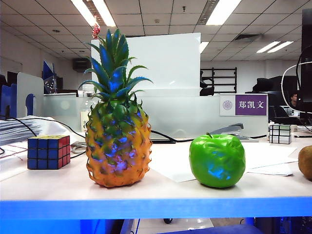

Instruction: Arrange all the fruits from large to small from left to right in a row.

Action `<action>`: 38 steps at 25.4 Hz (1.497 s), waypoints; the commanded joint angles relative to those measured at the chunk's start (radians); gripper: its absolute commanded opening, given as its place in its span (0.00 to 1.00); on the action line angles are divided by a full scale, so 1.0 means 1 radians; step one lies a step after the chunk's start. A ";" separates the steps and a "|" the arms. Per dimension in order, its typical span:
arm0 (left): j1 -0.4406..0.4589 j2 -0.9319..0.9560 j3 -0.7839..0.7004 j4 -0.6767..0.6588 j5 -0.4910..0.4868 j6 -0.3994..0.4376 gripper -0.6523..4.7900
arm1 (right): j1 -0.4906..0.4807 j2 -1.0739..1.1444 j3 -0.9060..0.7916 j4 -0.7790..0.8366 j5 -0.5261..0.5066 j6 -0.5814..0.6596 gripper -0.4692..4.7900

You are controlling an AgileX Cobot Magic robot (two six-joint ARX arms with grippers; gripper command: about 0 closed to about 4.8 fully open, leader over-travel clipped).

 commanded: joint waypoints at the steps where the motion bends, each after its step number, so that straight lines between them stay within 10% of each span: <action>1: 0.000 -0.002 -0.004 0.003 0.005 0.002 0.11 | -0.003 -0.002 -0.007 -0.063 -0.001 -0.002 0.08; 29: 0.002 -0.002 -0.073 -0.007 0.003 0.012 0.11 | -0.003 -0.002 -0.007 -0.071 -0.001 -0.002 0.08; 38: 0.002 -0.002 -0.073 0.002 -0.475 0.253 0.11 | -0.003 -0.002 -0.007 -0.071 -0.001 -0.002 0.08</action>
